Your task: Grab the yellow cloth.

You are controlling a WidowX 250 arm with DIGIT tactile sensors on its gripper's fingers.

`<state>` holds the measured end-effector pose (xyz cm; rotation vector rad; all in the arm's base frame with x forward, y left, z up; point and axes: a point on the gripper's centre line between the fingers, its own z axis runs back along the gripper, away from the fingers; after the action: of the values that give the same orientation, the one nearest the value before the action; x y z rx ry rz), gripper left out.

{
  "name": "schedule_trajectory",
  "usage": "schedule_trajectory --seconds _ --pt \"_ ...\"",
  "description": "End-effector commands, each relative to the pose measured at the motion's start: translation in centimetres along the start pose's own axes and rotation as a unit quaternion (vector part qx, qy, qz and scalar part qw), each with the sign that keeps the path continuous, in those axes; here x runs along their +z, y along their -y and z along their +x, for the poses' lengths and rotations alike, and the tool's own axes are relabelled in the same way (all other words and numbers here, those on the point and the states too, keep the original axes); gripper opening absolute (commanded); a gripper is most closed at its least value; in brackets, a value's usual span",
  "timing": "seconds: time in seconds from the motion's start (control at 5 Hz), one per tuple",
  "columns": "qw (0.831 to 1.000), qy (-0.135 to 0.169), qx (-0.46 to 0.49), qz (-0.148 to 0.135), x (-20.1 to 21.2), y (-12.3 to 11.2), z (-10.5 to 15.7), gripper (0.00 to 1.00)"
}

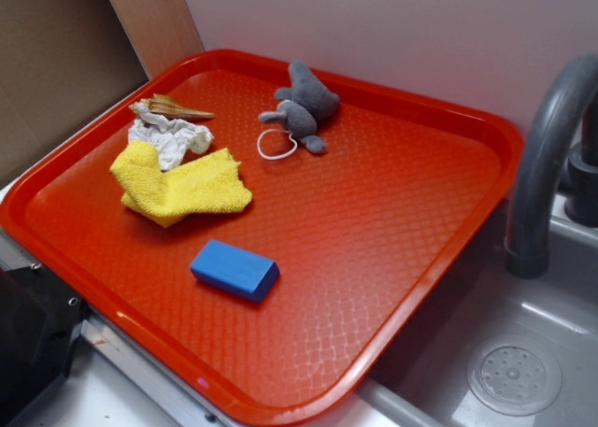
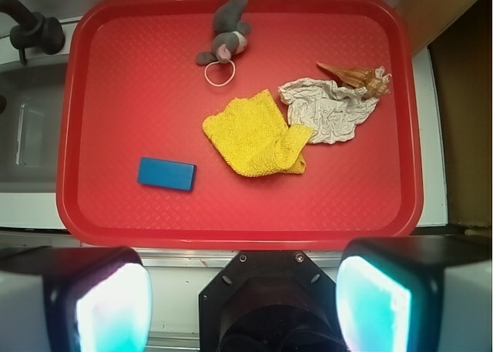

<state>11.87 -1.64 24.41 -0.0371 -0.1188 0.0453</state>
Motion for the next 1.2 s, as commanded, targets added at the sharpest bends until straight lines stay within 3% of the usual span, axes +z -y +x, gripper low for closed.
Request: schedule_trajectory --seconds 0.0,0.2,0.4,0.6,1.0 --pt "1.0 0.0 0.0 0.0 0.0 0.0 0.0 1.0" --pt "0.991 -0.025 0.12 0.044 -5.4 -3.0 4.5 1.0" --pt "0.969 -0.012 0.244 0.04 -10.0 -5.0 6.8 1.0" --pt "0.955 0.048 0.291 0.028 -13.7 -6.1 7.5 1.0" --pt "0.961 -0.073 0.265 -0.027 -22.2 -5.9 4.8 1.0"
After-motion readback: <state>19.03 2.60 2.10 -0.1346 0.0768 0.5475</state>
